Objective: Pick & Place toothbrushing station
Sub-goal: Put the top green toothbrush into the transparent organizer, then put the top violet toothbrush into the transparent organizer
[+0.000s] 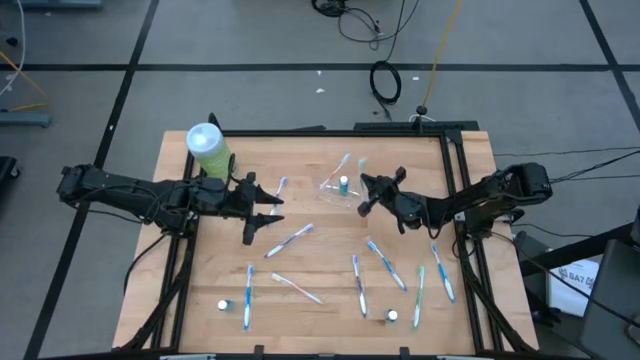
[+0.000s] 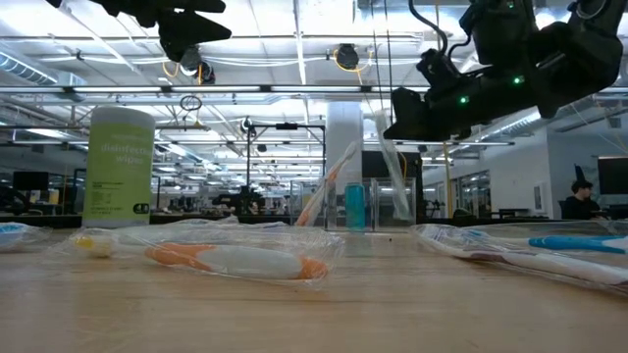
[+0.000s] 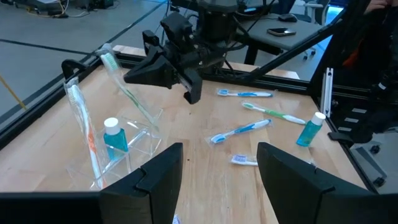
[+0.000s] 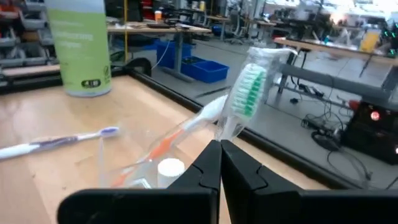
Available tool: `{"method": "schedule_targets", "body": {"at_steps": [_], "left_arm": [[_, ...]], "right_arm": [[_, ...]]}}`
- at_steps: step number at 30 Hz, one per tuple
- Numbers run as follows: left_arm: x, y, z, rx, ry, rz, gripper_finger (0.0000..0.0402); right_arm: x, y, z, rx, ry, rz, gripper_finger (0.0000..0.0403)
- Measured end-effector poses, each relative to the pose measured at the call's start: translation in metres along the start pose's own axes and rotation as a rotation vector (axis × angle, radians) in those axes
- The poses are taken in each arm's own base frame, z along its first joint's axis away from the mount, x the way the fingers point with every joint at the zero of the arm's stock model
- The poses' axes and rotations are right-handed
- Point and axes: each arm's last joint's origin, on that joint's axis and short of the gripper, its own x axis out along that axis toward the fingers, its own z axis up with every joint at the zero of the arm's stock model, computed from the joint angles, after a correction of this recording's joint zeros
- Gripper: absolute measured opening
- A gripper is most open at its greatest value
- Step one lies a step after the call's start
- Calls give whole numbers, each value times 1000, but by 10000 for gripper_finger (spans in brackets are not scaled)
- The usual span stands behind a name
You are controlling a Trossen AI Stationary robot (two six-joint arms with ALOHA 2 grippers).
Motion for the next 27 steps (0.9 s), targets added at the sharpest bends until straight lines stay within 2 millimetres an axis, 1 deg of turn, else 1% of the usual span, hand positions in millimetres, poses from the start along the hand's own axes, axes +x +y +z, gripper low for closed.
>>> {"method": "schedule_targets", "body": {"at_steps": [6, 9, 13, 19, 23, 27], "left_arm": [[0, 0, 0, 0, 0, 0, 214], [0, 0, 0, 0, 0, 0, 214], [0, 0, 0, -13, 4, 1, 214], [0, 1, -6, -43, 61, 17, 214], [1, 3, -14, -99, 83, 52, 214], [2, 7, -25, -150, 119, 138, 214]], "right_arm": [[-3, 2, -6, -19, 47, 14, 2], [-3, 2, -9, 5, 72, 11, 13], [-3, 2, -12, -8, 96, 9, 41], [-3, 2, -11, 19, 86, 11, 100], [-6, 1, 4, 9, 6, 25, 133], [-14, 0, 26, 22, -98, 44, 152]]}}
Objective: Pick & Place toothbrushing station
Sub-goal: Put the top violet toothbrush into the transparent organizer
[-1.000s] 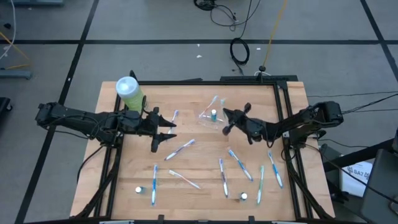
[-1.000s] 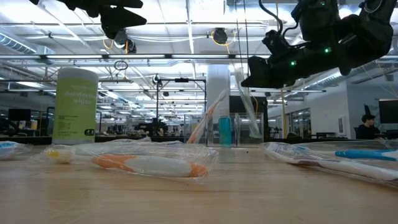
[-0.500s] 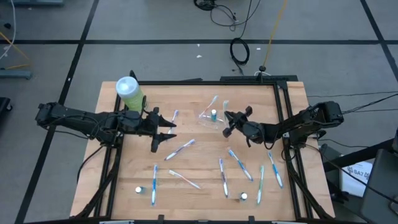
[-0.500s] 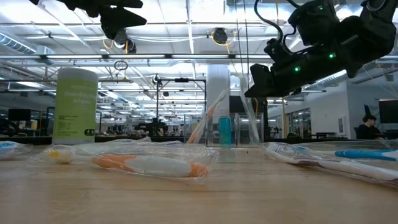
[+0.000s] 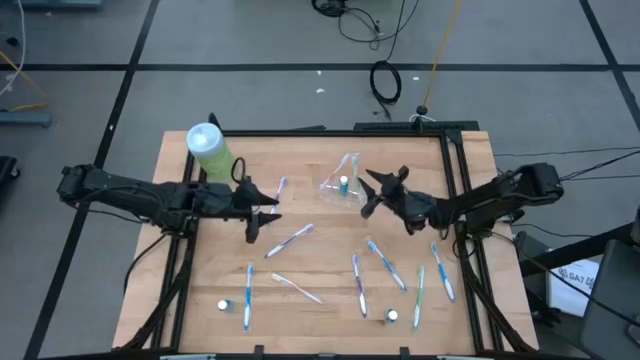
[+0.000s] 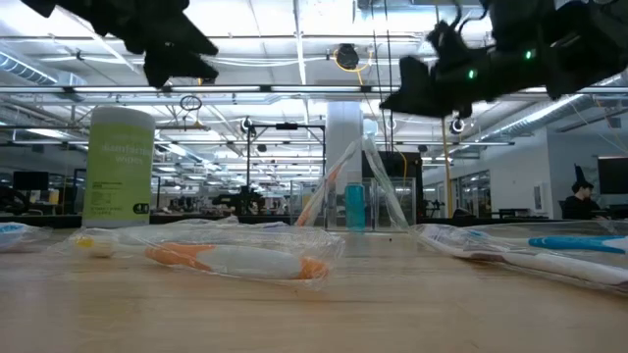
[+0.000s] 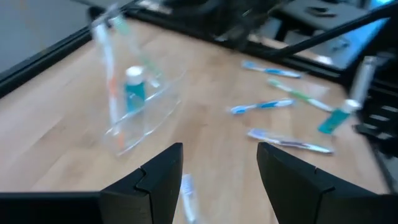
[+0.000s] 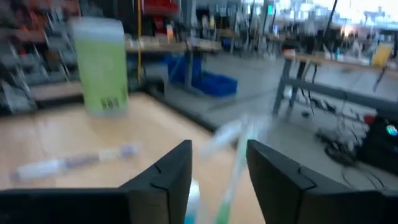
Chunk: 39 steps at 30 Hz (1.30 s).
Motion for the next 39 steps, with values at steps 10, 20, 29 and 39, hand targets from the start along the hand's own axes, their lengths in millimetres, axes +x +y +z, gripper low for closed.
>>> {"method": "schedule_targets", "body": {"at_steps": [10, 20, 29, 39], "left_arm": [[18, 30, -29, -183, 2, 338, 214], [61, 59, -47, -254, 118, 466, 214], [80, 87, -65, -336, 229, 567, 214], [104, 103, -85, -412, 271, 601, 214]], "right_arm": [[-7, -6, 27, 60, -113, 121, 159], [-2, -10, 24, 47, -100, 96, 160], [-1, -11, 24, 46, -100, 85, 160], [-1, -11, 24, 47, -100, 84, 156]]}}
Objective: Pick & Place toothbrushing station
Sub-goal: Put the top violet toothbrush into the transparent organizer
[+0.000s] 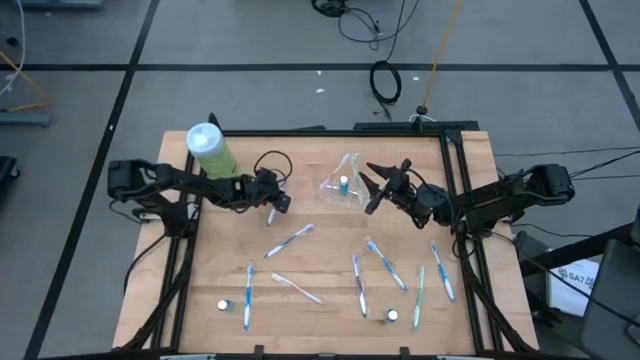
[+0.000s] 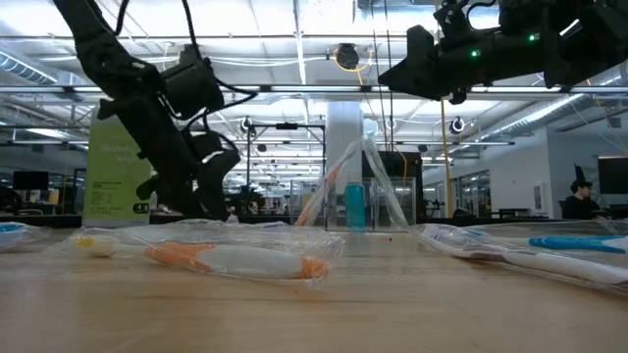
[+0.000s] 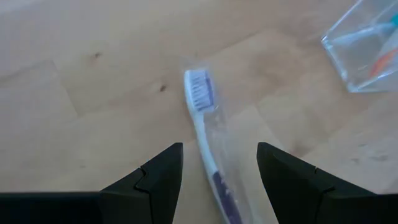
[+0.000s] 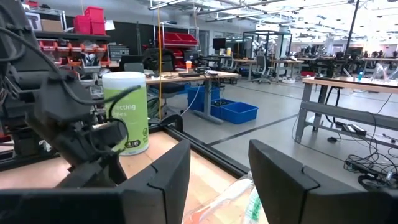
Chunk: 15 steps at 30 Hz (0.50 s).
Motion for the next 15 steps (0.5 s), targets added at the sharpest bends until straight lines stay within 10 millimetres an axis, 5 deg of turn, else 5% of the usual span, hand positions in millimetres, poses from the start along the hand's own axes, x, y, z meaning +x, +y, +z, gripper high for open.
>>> {"method": "schedule_targets", "body": {"at_steps": [8, 15], "left_arm": [[7, 6, 0, -25, 40, 2, 206], [8, 8, -2, 4, 60, 19, 123]], "right_arm": [[0, 0, 0, -2, 2, -2, 155], [0, 0, -2, -14, 17, -1, 155]]}}
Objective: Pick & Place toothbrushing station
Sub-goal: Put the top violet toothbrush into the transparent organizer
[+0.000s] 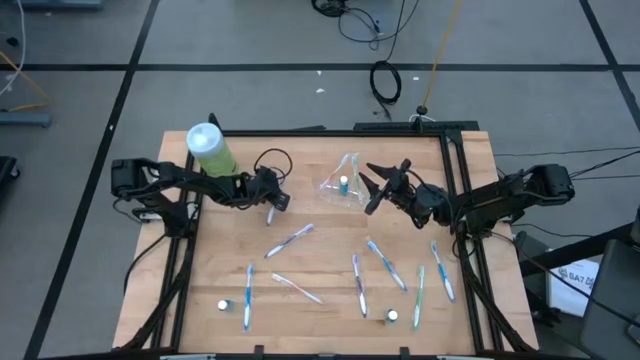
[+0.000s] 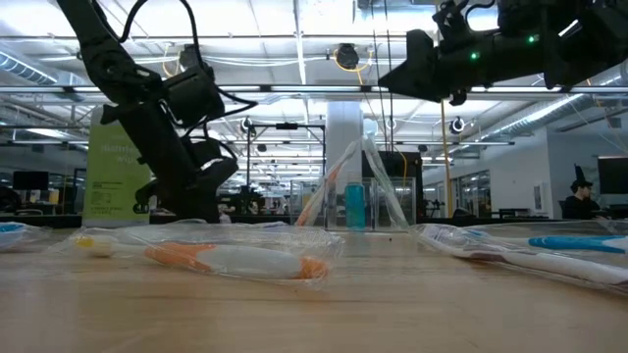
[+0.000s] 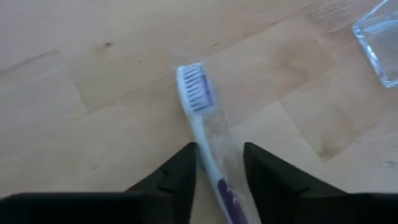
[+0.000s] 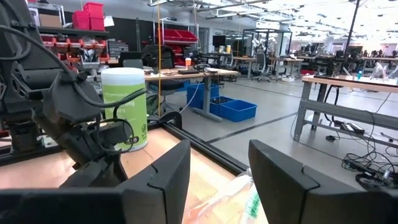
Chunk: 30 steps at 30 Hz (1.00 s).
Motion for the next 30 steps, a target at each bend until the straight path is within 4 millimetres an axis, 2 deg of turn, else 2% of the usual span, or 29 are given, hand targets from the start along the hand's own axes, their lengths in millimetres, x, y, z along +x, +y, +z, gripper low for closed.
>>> {"method": "schedule_targets", "body": {"at_steps": [10, 17, 21, 30], "left_arm": [[0, 1, -2, -15, 18, 5, 11], [0, -2, 1, -53, 6, -28, 23], [-4, -10, 7, -53, -6, -190, 6], [-37, -41, 35, -2, -337, -495, 3]], "right_arm": [[0, 0, 0, -1, 2, 0, 155], [0, 0, 0, 0, 1, 0, 155], [0, 0, 0, 0, 0, -1, 155], [0, 0, -1, -5, 6, -2, 155]]}}
